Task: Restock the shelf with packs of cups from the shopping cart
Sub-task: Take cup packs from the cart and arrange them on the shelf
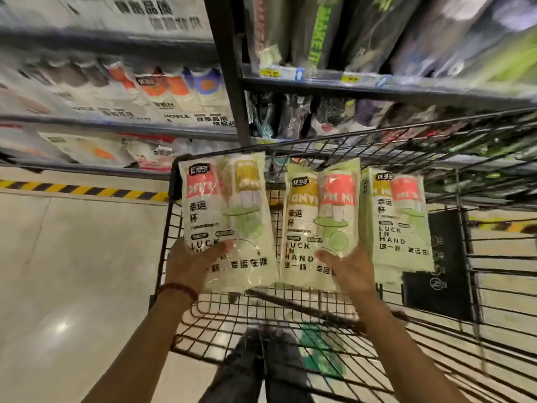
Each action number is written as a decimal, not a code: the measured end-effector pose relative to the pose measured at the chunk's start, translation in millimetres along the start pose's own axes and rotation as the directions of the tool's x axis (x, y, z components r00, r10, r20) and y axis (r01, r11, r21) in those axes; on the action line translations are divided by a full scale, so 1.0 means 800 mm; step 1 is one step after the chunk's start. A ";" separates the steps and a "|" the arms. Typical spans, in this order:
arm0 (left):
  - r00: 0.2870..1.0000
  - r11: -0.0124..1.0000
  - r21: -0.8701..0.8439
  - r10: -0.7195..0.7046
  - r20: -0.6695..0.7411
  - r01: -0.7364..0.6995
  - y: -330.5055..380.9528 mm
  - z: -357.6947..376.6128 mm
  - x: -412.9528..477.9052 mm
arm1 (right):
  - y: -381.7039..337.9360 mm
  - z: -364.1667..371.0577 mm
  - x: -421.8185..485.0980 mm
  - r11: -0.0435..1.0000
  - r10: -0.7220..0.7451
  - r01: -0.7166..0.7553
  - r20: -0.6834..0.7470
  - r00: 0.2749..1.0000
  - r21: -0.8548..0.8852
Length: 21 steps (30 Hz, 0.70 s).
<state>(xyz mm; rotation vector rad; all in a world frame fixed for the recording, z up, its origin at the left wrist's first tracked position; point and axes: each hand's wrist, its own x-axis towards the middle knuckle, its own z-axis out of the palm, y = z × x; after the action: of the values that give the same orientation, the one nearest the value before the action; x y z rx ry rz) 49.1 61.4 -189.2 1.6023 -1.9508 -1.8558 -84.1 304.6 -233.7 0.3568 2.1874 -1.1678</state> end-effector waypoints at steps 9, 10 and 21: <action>0.953 0.953 -0.018 0.303 -0.016 -0.303 0.100 -0.082 -0.104 | -0.080 -0.061 -0.135 0.953 -0.300 0.303 -0.089 0.950 0.028; 0.944 0.944 -0.037 0.328 -0.031 -0.329 0.105 -0.091 -0.116 | -0.089 -0.065 -0.150 0.938 -0.340 0.344 -0.093 0.936 0.034; 0.824 0.799 -0.230 0.492 -0.281 -0.556 0.124 -0.194 -0.238 | -0.176 -0.078 -0.265 0.768 -0.638 0.626 0.086 0.765 0.134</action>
<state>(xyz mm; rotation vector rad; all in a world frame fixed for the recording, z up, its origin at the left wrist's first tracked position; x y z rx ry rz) 172.0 47.0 45.3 0.9767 -1.6844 -1.5812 -16.8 286.6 19.0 -0.4644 2.1974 -1.6011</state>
